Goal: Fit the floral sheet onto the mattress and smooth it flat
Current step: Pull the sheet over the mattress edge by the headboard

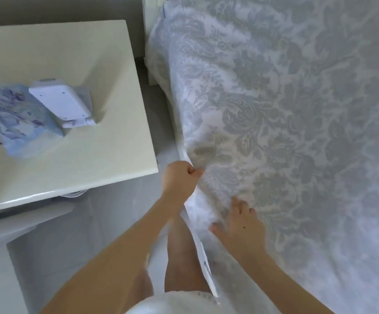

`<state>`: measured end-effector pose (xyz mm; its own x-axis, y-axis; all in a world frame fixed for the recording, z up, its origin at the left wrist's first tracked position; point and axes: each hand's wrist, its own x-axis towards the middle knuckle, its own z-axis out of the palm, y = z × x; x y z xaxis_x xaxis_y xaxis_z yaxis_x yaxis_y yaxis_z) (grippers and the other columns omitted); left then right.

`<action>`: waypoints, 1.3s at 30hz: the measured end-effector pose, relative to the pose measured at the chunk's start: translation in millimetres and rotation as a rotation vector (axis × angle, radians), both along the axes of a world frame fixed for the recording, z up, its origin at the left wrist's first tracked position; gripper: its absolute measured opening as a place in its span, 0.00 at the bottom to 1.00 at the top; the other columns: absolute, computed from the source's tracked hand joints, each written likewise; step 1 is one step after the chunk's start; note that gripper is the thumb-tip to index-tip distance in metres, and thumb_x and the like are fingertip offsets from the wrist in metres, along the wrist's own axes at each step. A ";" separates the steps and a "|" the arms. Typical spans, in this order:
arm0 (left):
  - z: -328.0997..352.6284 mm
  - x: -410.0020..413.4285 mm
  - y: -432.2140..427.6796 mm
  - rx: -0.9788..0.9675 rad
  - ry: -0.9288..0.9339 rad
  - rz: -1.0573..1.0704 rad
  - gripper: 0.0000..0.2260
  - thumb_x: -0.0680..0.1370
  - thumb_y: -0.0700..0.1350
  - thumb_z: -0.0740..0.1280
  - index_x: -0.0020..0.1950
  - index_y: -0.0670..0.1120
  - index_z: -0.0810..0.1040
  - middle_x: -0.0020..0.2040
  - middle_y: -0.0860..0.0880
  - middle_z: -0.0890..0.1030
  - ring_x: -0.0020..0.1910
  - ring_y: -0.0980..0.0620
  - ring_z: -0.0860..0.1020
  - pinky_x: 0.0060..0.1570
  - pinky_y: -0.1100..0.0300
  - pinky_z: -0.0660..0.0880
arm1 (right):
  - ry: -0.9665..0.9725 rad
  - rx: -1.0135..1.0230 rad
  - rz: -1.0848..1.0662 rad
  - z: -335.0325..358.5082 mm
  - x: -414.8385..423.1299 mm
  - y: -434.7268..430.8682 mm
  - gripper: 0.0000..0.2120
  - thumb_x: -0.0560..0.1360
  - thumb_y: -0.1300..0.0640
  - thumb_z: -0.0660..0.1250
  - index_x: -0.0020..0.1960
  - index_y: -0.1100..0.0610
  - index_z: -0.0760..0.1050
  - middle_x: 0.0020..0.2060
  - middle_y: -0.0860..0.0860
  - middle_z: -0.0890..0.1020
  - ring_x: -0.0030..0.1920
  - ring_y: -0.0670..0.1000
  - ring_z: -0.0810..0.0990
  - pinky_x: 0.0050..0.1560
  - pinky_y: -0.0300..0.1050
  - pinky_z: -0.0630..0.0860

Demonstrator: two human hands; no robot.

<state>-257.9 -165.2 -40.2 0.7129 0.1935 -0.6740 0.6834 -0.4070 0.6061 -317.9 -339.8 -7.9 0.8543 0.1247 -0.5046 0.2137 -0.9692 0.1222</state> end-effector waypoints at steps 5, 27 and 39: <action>2.5 -13.1 1.7 0.003 -0.052 0.095 0.15 0.77 0.52 0.64 0.37 0.43 0.71 0.30 0.46 0.72 0.28 0.51 0.68 0.29 0.59 0.64 | -0.108 0.038 -0.071 6.3 -58.4 -31.7 0.44 0.69 0.28 0.51 0.64 0.64 0.72 0.53 0.62 0.80 0.47 0.62 0.81 0.33 0.50 0.79; 50.5 -331.8 -160.8 -0.209 0.113 0.306 0.16 0.73 0.45 0.70 0.29 0.39 0.73 0.27 0.44 0.79 0.19 0.59 0.69 0.25 0.64 0.65 | -0.111 0.184 -0.154 -5.0 -255.3 -205.6 0.12 0.71 0.64 0.72 0.31 0.62 0.76 0.24 0.55 0.75 0.24 0.55 0.72 0.27 0.41 0.63; -22.3 -417.3 -186.7 -0.533 0.482 0.663 0.09 0.80 0.47 0.61 0.40 0.47 0.70 0.40 0.49 0.69 0.36 0.51 0.67 0.37 0.59 0.66 | -0.376 0.188 -0.092 13.4 -339.8 -211.1 0.22 0.73 0.45 0.60 0.49 0.63 0.80 0.35 0.57 0.82 0.35 0.59 0.80 0.29 0.45 0.75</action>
